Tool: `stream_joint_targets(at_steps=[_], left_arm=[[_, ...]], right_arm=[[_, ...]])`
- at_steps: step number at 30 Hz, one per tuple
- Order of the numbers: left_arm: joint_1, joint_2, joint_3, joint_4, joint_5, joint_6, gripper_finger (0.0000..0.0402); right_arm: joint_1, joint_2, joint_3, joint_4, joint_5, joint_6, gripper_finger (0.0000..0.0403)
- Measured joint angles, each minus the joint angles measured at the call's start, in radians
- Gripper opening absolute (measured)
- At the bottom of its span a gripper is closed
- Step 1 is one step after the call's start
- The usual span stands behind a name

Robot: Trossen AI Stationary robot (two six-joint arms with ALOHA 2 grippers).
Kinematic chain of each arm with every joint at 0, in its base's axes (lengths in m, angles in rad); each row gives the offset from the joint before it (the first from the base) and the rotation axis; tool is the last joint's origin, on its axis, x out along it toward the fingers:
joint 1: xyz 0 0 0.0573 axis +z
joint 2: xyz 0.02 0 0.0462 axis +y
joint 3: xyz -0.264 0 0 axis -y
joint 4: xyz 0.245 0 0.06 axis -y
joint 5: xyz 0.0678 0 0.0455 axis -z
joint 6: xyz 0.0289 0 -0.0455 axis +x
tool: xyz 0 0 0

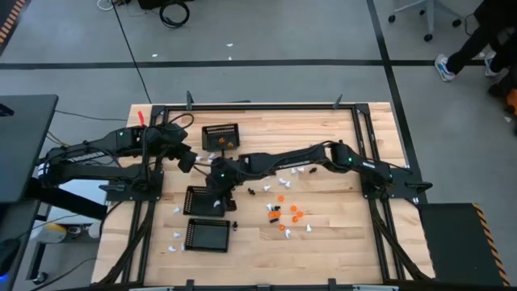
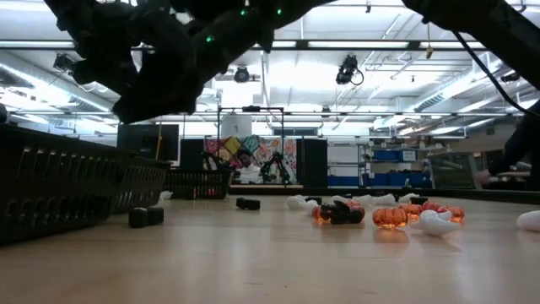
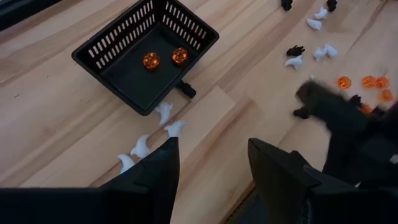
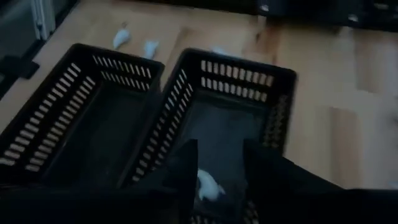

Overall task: Sort Halloween decoration
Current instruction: Put the white toy into the middle black bin

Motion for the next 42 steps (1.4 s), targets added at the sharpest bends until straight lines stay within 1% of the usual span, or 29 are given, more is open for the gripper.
stream_joint_targets(at_steps=[2,6,8,11,13,16,19,23,25,28,30,33,37,42], left_arm=[[0.000,0.000,0.000,0.000,0.000,0.008,0.0199],[0.000,0.000,0.000,0.000,0.003,0.031,0.0199],[-0.001,0.000,0.000,0.000,0.024,0.051,0.0199],[-0.005,0.000,0.000,0.000,0.091,0.118,0.0199],[-0.023,0.000,0.000,0.000,0.118,0.169,0.0199],[-0.055,0.001,-0.009,0.019,0.121,0.218,0.0199],[-0.080,0.021,-0.048,0.053,0.134,0.216,0.0199],[-0.094,0.102,-0.093,0.093,0.165,0.173,0.0199],[-0.095,0.153,-0.109,0.101,0.139,0.143,0.0199],[-0.093,0.226,-0.115,0.106,0.058,0.116,0.0199],[-0.080,0.277,-0.116,0.106,0.012,0.104,0.0199],[-0.034,0.351,-0.116,0.108,-0.006,0.080,0.0199],[0.051,0.445,-0.117,0.114,0.005,0.030,0.0199],[0.145,0.516,-0.117,0.120,0.046,0.025,0.0199]], right_arm=[[-0.012,-0.023,0.000,-0.053,0.003,0.000,0.0125],[-0.038,-0.061,-0.011,-0.218,0.006,-0.014,0.0115],[-0.047,-0.091,-0.042,-0.271,0.014,-0.028,0.0109],[-0.060,-0.177,-0.127,-0.279,0.038,-0.030,0.0101],[-0.073,-0.254,-0.212,-0.261,0.067,-0.023,0.0096],[-0.093,-0.384,-0.376,-0.203,0.119,0.010,0.0091],[-0.105,-0.532,-0.552,-0.109,0.174,0.073,0.0089],[-0.105,-0.711,-0.751,-0.004,0.238,0.157,0.0089],[-0.098,-0.783,-0.823,0.032,0.279,0.193,0.0089],[-0.084,-0.866,-0.900,0.042,0.339,0.235,0.0089],[-0.074,-0.905,-0.942,0.038,0.356,0.247,0.0089],[-0.063,-0.949,-0.991,0.057,0.368,0.267,0.0089],[-0.047,-0.973,-1.026,0.062,0.374,0.271,0.0089],[-0.029,-0.979,-1.045,0.060,0.373,0.266,0.0089]])
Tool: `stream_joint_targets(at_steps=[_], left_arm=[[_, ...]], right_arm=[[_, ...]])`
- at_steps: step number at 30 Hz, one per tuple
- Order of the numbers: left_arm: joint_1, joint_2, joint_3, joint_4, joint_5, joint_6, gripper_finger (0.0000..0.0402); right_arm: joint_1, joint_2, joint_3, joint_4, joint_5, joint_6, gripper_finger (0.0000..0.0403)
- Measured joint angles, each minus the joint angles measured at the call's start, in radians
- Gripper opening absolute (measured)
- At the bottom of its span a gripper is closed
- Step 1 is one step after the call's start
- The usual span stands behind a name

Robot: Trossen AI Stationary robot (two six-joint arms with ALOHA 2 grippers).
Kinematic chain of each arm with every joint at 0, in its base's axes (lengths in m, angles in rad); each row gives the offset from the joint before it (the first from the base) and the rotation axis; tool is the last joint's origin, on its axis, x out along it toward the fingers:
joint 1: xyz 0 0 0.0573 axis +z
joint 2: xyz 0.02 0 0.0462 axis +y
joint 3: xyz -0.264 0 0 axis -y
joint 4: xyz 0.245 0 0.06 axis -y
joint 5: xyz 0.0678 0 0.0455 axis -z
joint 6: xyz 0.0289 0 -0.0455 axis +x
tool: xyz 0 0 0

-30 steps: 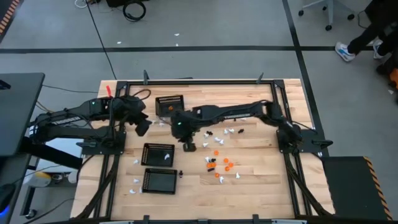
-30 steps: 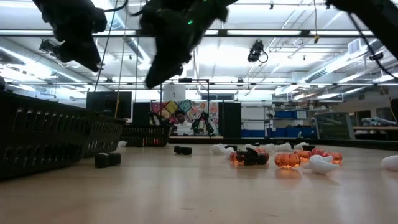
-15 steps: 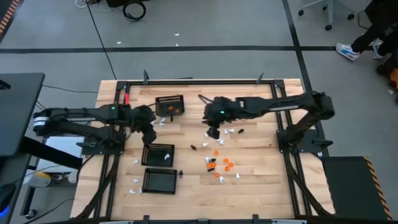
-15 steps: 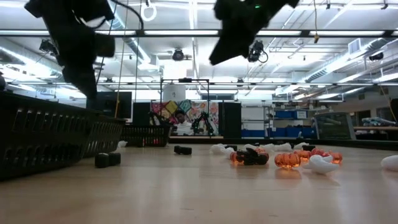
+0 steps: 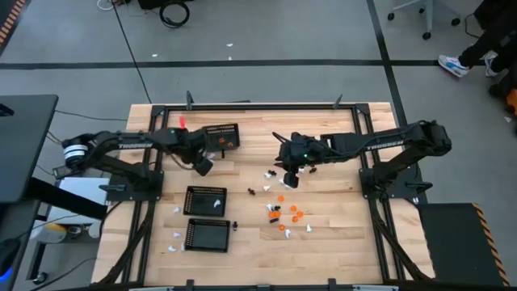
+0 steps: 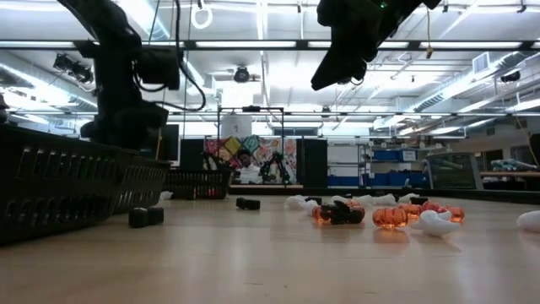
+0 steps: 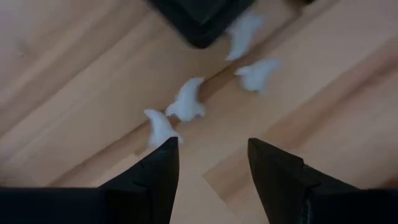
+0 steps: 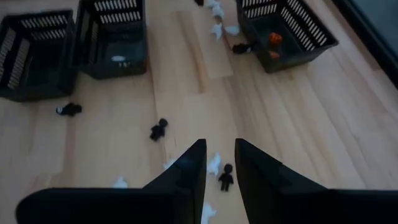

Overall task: Sort Halloween decoration
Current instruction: Put the white toy into the middle black bin

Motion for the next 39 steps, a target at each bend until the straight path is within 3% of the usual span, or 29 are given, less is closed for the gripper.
stream_joint_targets(at_steps=[9,26,39], left_arm=[[0.053,0.069,0.000,0.080,-0.001,0.133,0.0199],[0.102,0.235,0.006,0.140,-0.015,0.248,0.0192],[0.103,0.237,0.004,0.139,0.045,0.254,0.0072]], right_arm=[[0.004,0.000,-0.004,0.021,0.000,-0.026,0.0089],[0.003,0.001,-0.004,0.078,0.007,0.031,0.0089],[0.003,0.002,-0.004,0.093,0.033,0.026,0.0089]])
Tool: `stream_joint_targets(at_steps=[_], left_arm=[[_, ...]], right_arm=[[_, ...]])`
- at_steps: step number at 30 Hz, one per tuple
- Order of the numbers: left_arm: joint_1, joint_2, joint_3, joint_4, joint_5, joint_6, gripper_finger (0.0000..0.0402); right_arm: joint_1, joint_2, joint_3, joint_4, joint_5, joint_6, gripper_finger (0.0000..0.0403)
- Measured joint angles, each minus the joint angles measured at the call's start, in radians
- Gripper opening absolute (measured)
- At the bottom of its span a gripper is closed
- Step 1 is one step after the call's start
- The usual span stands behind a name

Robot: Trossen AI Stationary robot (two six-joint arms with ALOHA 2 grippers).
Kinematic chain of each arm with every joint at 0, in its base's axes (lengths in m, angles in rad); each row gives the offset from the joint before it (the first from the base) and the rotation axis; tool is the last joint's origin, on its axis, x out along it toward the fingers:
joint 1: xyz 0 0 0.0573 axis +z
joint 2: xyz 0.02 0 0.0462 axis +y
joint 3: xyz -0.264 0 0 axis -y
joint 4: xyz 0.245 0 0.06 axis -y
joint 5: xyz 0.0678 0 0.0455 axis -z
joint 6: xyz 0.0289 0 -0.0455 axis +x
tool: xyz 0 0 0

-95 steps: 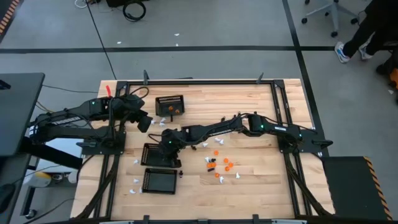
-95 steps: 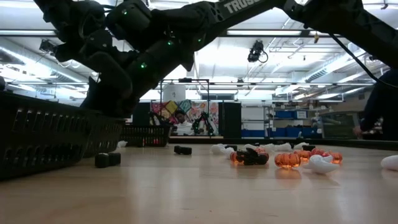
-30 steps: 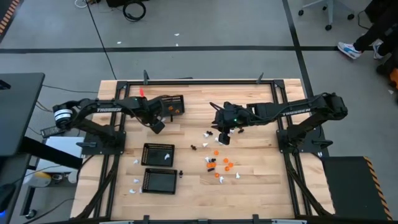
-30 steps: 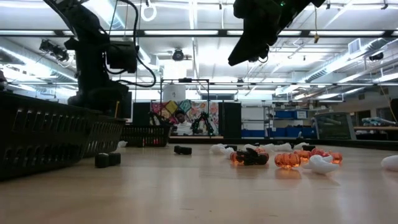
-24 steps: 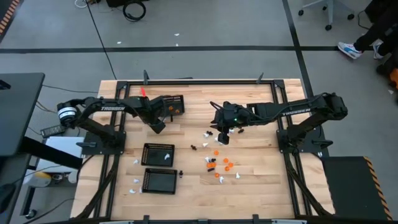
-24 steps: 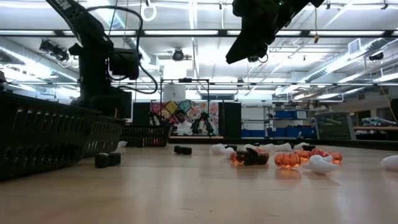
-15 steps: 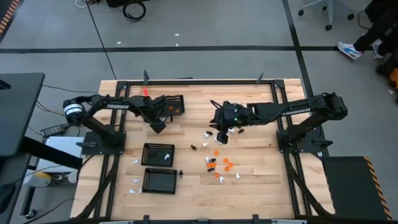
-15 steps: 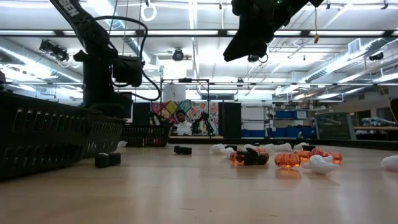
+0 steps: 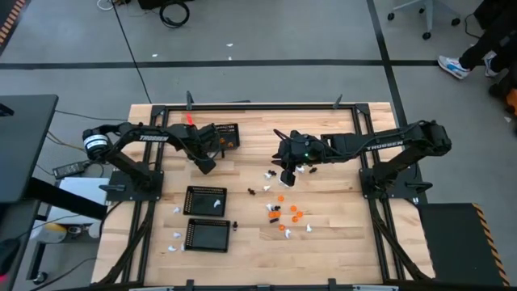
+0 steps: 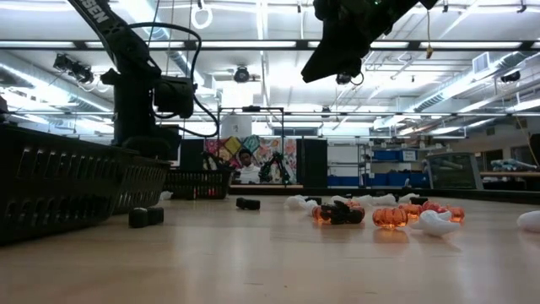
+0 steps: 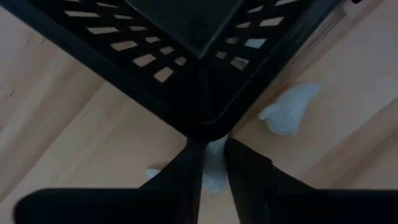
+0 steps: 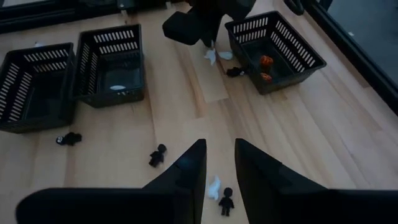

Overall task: Sort Halloween decoration
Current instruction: Put the white toy into the middle black bin

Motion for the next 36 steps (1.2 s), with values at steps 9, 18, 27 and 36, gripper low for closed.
stream_joint_targets(at_steps=[9,18,27,36], left_arm=[[0.000,-0.004,-0.001,-0.002,0.016,-0.005,0.0039],[0.001,0.001,0.037,-0.039,0.048,-0.011,0.0033],[0.000,0.002,0.061,-0.054,0.090,0.005,0.0013],[0.000,0.000,0.063,-0.054,0.089,0.011,0.0005]], right_arm=[[0.000,0.000,0.000,0.001,0.000,-0.002,0.0089],[0.000,0.000,0.000,0.000,0.000,-0.002,0.0089],[0.000,0.000,0.000,0.000,0.000,-0.001,0.0089],[0.000,0.000,0.000,0.019,0.000,-0.001,0.0089]])
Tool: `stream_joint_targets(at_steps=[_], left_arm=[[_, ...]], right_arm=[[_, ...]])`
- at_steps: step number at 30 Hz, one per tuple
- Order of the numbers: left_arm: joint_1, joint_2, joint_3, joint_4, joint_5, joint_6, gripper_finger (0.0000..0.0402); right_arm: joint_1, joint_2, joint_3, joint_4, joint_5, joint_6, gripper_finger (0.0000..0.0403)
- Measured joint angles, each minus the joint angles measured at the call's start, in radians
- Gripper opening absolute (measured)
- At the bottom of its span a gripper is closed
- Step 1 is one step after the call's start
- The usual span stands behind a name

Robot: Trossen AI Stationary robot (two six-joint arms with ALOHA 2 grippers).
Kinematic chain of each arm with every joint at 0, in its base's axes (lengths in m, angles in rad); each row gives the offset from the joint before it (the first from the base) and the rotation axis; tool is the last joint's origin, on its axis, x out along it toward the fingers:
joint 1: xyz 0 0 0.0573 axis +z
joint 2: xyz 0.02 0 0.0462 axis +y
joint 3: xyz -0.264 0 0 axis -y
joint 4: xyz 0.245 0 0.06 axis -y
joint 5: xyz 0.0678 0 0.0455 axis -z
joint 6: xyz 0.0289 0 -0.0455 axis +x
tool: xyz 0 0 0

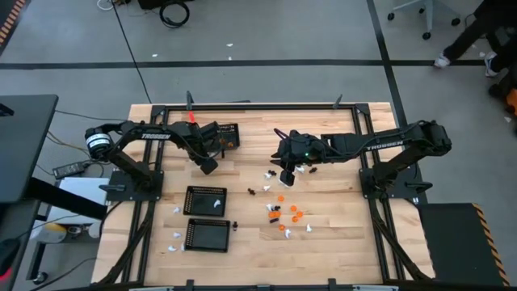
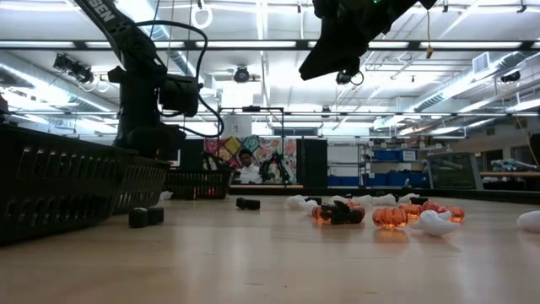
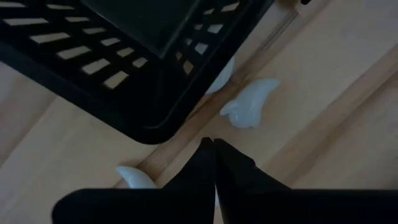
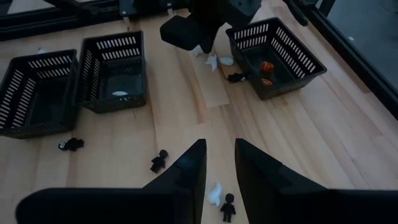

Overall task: Sort Halloween decoration
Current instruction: Put the white toy into the middle black bin

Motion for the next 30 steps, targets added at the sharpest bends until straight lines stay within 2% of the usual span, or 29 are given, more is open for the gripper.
stream_joint_targets(at_steps=[5,16,20,25,30], left_arm=[[-0.001,-0.010,0.001,-0.027,-0.001,-0.051,0.0021],[-0.039,-0.068,0.002,-0.055,-0.008,-0.212,0.0127],[-0.064,-0.064,-0.002,-0.048,-0.031,-0.212,0.0154],[-0.099,-0.063,-0.006,-0.046,-0.081,-0.209,0.0179],[-0.106,-0.038,-0.006,-0.057,-0.082,-0.208,0.0185]], right_arm=[[0.000,0.000,0.000,0.000,0.000,-0.001,0.0089],[0.000,0.000,0.000,0.007,0.000,-0.010,0.0089],[0.000,0.000,0.000,0.021,0.001,-0.027,0.0089],[-0.002,0.000,0.000,0.019,0.001,-0.029,0.0089],[-0.002,0.000,0.000,0.019,0.000,-0.029,0.0089]])
